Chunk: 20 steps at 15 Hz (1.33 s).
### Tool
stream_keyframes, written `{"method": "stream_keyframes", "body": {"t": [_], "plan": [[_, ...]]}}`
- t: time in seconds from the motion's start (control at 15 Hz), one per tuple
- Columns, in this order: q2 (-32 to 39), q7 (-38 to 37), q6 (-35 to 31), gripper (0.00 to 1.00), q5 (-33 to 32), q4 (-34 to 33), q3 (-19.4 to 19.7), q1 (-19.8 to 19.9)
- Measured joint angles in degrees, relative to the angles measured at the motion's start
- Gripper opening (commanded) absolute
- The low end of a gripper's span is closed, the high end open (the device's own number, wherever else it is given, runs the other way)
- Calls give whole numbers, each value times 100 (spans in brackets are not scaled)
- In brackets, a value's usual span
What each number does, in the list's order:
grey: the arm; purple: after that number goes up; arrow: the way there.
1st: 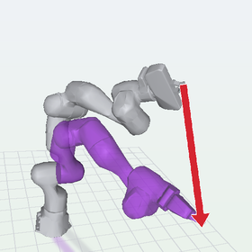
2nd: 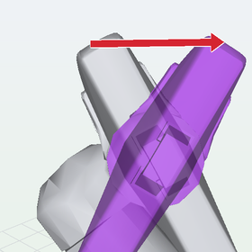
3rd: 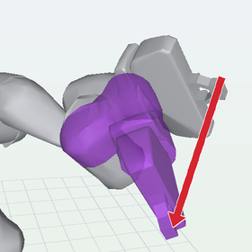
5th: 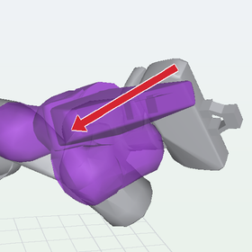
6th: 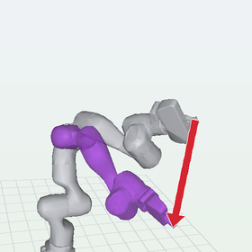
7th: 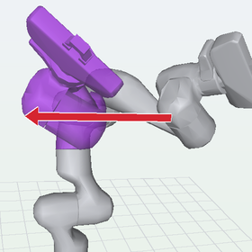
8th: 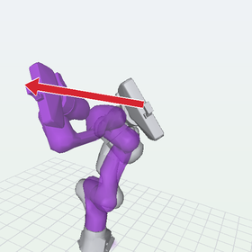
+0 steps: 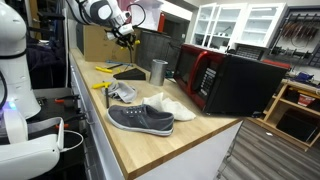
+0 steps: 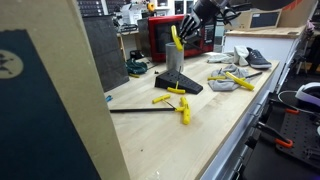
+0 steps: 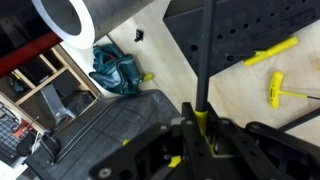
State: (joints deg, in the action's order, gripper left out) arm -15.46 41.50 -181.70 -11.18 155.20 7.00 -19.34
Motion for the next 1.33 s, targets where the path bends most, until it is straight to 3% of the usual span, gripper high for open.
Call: {"method": "stream_keyframes", "body": {"t": [0.47, 1.0, 1.33], "plan": [[355, -52, -1138, 3, -315, -148, 1453, -1546], [302, -408, -1651, 3, -1253, -553, 3033, -2472], [-259, -474, -1640, 3, -1510, -1000, 4173, -3275]]}}
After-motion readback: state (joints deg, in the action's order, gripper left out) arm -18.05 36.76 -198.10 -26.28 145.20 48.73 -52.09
